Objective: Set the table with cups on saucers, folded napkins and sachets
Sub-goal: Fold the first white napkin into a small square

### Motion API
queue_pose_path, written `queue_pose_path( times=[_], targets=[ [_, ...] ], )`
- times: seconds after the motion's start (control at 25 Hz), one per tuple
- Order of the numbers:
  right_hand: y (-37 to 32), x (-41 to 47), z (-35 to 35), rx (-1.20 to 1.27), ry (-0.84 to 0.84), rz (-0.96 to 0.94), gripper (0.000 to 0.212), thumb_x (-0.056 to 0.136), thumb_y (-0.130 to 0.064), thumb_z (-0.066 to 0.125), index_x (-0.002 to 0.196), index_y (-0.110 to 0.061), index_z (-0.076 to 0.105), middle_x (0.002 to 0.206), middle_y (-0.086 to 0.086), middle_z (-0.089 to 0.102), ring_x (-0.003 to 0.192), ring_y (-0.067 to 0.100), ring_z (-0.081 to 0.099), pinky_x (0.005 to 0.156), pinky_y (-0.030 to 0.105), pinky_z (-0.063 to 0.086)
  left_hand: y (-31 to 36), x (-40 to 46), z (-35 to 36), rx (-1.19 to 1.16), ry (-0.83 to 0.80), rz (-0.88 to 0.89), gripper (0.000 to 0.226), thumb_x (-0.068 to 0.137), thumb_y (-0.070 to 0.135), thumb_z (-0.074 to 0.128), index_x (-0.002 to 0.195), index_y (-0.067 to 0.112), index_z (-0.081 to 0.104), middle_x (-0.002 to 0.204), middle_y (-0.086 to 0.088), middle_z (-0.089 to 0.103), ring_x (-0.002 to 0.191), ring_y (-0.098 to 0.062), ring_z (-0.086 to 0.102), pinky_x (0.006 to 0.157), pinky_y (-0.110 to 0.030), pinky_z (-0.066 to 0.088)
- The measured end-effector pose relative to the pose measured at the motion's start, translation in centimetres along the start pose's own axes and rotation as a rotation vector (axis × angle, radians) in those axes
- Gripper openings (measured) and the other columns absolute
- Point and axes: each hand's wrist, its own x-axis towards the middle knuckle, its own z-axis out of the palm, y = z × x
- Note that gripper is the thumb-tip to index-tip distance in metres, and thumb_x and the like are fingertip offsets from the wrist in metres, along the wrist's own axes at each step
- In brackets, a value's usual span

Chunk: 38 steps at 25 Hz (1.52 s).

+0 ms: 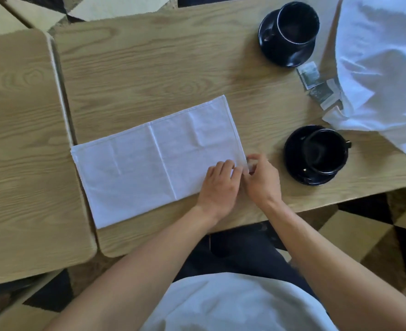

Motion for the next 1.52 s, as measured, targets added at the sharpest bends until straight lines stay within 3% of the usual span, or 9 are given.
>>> queue_pose_path(
  times=[0.16, 0.36, 0.52, 0.64, 0.76, 0.96, 1.16, 1.36, 1.52],
  targets=[
    [-0.3, 0.0, -2.5, 0.263, -0.076, 0.004, 0.033, 0.087, -0.028, 0.076, 0.117, -0.029, 0.061, 0.076, -0.010, 0.065, 0.065, -0.007, 0.061, 0.060, 0.007, 0.046, 1.3, 1.6, -0.4, -0.047, 0.069, -0.031, 0.015, 0.089, 0.012, 0.068, 0.103, 0.006, 0.068, 0.094, -0.010, 0.065, 0.084, -0.029, 0.060, 0.073, -0.040, 0.049],
    [-0.9, -0.1, -4.6, 0.191, -0.173, -0.124, 0.031, 0.088, -0.020, 0.069, 0.117, -0.029, 0.064, 0.080, -0.005, 0.070, 0.070, 0.002, 0.064, 0.064, 0.012, 0.050, 1.4, 2.4, -1.1, -0.120, 0.074, -0.030, 0.016, 0.089, 0.019, 0.069, 0.091, 0.004, 0.069, 0.082, -0.011, 0.064, 0.073, -0.030, 0.058, 0.066, -0.043, 0.050],
    [-0.6, 0.9, -4.5, -0.077, -0.117, 0.033, 0.023, 0.089, -0.017, 0.057, 0.109, -0.013, 0.070, 0.097, 0.002, 0.071, 0.086, 0.017, 0.066, 0.078, 0.036, 0.057, 1.7, 3.5, -0.5, -0.010, -0.029, -0.030, 0.014, 0.088, 0.018, 0.072, 0.087, 0.004, 0.071, 0.083, -0.011, 0.066, 0.075, -0.030, 0.059, 0.064, -0.040, 0.046],
    [0.1, 1.2, -3.5, -0.148, -0.162, 0.124, 0.020, 0.082, -0.019, 0.058, 0.081, -0.003, 0.071, 0.072, 0.006, 0.068, 0.067, 0.020, 0.057, 0.060, 0.031, 0.049, 1.5, 3.5, 0.2, 0.001, 0.002, -0.010, 0.008, 0.086, 0.009, 0.070, 0.079, 0.006, 0.069, 0.078, -0.010, 0.064, 0.072, -0.030, 0.058, 0.061, -0.040, 0.045],
    [0.3, 1.2, -3.0, -0.113, -0.159, 0.144, 0.021, 0.082, -0.020, 0.060, 0.067, -0.011, 0.073, 0.064, 0.002, 0.069, 0.057, 0.015, 0.058, 0.047, 0.024, 0.042, 1.2, 3.3, 0.3, 0.076, 0.007, 0.070, 0.012, 0.084, 0.013, 0.075, 0.075, 0.007, 0.068, 0.075, -0.009, 0.062, 0.068, -0.028, 0.057, 0.058, -0.038, 0.046],
    [0.7, 1.4, -2.9, -0.016, -0.182, 0.115, 0.013, 0.086, -0.027, 0.068, 0.079, -0.016, 0.070, 0.074, -0.008, 0.068, 0.068, 0.006, 0.060, 0.056, 0.021, 0.041, 1.2, 2.9, 0.2, 0.047, -0.002, 0.066, 0.007, 0.082, 0.009, 0.074, 0.084, 0.004, 0.071, 0.082, -0.010, 0.066, 0.072, -0.029, 0.058, 0.062, -0.039, 0.051],
    [0.7, 1.0, -2.7, 0.105, -0.211, 0.098, 0.019, 0.085, -0.029, 0.069, 0.071, -0.016, 0.065, 0.060, -0.011, 0.061, 0.052, -0.003, 0.054, 0.049, 0.011, 0.038, 0.8, 3.0, 0.2, -0.038, -0.046, 0.043, 0.011, 0.079, 0.010, 0.073, 0.084, 0.001, 0.070, 0.087, -0.013, 0.065, 0.078, -0.033, 0.058, 0.066, -0.043, 0.048],
    [0.4, 0.5, -3.1, 0.302, -0.028, 0.079, 0.014, 0.087, -0.014, 0.061, 0.089, -0.024, 0.070, 0.090, -0.010, 0.070, 0.078, -0.001, 0.063, 0.069, 0.017, 0.044, 1.3, 3.5, -0.4, -0.142, 0.036, -0.015, 0.013, 0.087, 0.010, 0.069, 0.077, 0.001, 0.067, 0.078, -0.013, 0.064, 0.073, -0.033, 0.057, 0.064, -0.048, 0.049],
    [-1.4, 0.9, -4.4, 0.225, -0.226, -0.351, 0.032, 0.083, -0.009, 0.060, 0.107, -0.023, 0.076, 0.121, -0.011, 0.066, 0.122, 0.007, 0.050, 0.102, 0.023, 0.040, 0.5, 3.2, -3.1, -0.259, 0.173, 0.040, 0.002, 0.086, 0.003, 0.069, 0.084, 0.002, 0.070, 0.075, -0.009, 0.065, 0.067, -0.028, 0.059, 0.062, -0.042, 0.051]
  ],
)
